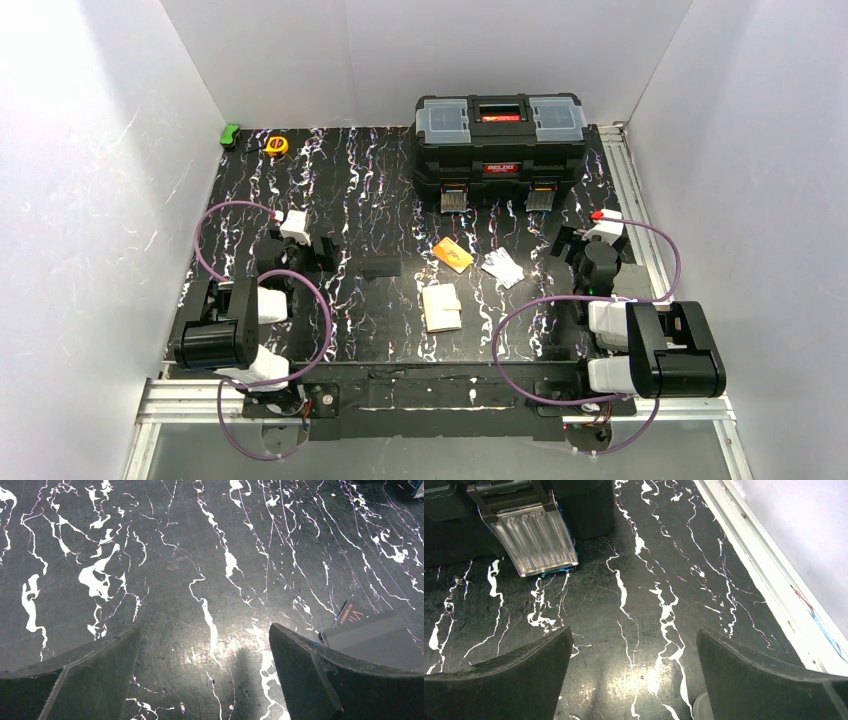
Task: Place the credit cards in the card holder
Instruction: Open the card holder at the center of the board.
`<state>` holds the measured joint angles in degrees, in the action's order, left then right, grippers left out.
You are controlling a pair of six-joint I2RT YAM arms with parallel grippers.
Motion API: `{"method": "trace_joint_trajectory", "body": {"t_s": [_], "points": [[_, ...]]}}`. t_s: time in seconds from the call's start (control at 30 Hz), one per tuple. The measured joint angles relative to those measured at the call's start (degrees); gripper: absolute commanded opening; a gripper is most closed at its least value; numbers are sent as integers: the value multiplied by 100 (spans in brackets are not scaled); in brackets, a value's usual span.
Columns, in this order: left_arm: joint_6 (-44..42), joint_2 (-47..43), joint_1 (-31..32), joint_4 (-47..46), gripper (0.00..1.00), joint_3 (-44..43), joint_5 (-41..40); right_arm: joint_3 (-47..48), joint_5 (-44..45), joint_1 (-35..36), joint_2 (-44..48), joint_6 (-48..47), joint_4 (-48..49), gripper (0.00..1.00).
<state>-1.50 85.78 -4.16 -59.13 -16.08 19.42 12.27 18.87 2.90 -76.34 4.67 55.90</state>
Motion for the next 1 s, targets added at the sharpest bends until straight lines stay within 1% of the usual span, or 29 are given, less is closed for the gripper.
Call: {"method": "trace_joint_trajectory", "body": {"t_s": [0.4,0.47,0.53,0.57,0.63,0.67,0.73,0.8,0.87,0.9,0.93,1.0], "points": [[4,7,0,-85,99,0,0,0,175,-68,0,142,-4,100],[26,-39,-35,50,99,-11,35,0,181,-70,2,157,-11,100],[44,-223,-184,754,99,-245,282,0,157,-68,37,140,-46,100],[0,-350,-269,1290,100,-505,415,4,136,-68,61,127,-59,100],[-295,-584,-393,2498,100,-1294,680,153,122,-61,208,125,-459,100],[-470,-671,-428,3067,100,-1753,789,415,107,-55,339,175,-1075,100],[-752,-750,-437,4048,99,-2684,973,1314,33,-55,487,431,-2391,100],[-894,-726,-437,4835,100,-3442,1174,2356,-92,-57,461,992,-3449,100],[-940,-645,-437,5501,100,-4030,1443,3407,-461,-68,393,1681,-4472,100],[-938,-603,-433,5744,99,-4207,1580,3781,-811,-81,382,1932,-4789,100],[-935,-570,-411,5969,100,-4308,1694,4000,-1233,-103,400,2124,-4959,100],[-999,-551,-319,6398,99,-4358,1744,4030,-1934,-98,535,2413,-5064,100]]}}
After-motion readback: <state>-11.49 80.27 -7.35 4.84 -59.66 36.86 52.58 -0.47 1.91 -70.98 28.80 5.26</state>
